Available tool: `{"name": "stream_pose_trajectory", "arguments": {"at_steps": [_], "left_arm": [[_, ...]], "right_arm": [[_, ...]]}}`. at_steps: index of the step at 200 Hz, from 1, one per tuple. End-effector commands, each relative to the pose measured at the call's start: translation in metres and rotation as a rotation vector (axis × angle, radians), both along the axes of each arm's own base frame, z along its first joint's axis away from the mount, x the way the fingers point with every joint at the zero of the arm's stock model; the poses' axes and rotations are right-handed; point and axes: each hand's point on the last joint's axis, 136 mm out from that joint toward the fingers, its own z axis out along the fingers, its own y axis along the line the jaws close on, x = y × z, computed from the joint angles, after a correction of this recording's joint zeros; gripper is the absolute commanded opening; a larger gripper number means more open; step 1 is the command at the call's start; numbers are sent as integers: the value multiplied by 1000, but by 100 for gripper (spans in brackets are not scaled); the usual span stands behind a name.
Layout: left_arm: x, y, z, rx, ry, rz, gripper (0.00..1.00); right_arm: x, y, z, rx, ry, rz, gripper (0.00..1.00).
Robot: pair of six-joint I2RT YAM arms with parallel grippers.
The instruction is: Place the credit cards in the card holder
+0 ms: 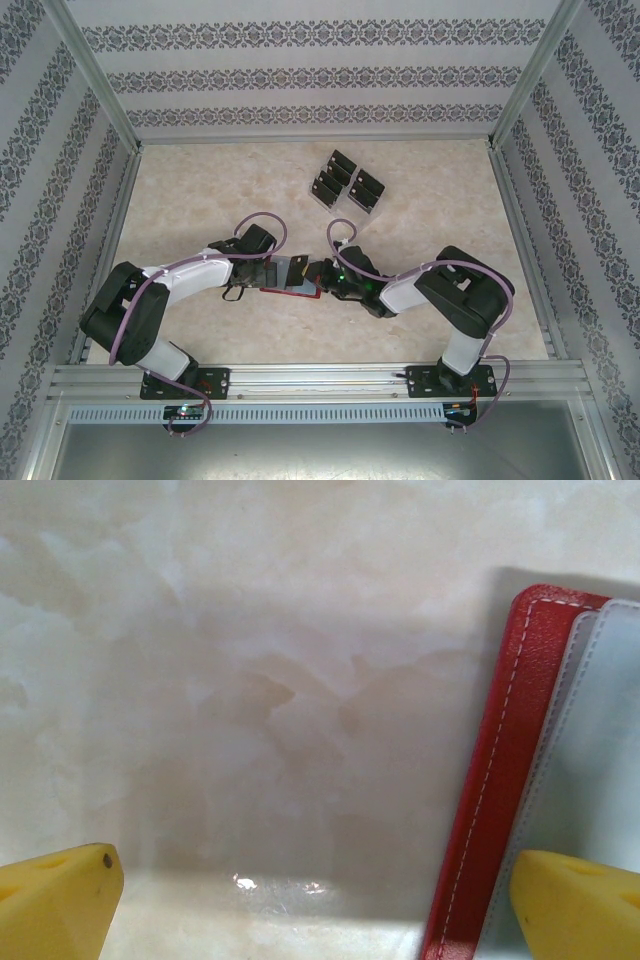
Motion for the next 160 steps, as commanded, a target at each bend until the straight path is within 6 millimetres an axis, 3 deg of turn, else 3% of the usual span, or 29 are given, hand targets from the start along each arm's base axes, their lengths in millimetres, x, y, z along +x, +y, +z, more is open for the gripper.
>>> {"name": "stream_pose_trajectory", "arguments": {"at_steps": [1,48,160], "left_arm": [[-3,13,-6,63,20,12,100],[-4,12,-7,59,22,13,100],[-6,12,-8,51,28,18,100]], "right_arm": [[-5,-1,-3,22,3,-1,0],[-11,-10,-11,1,13,-13,0],[-2,7,-2,81,-5,2,0]]}}
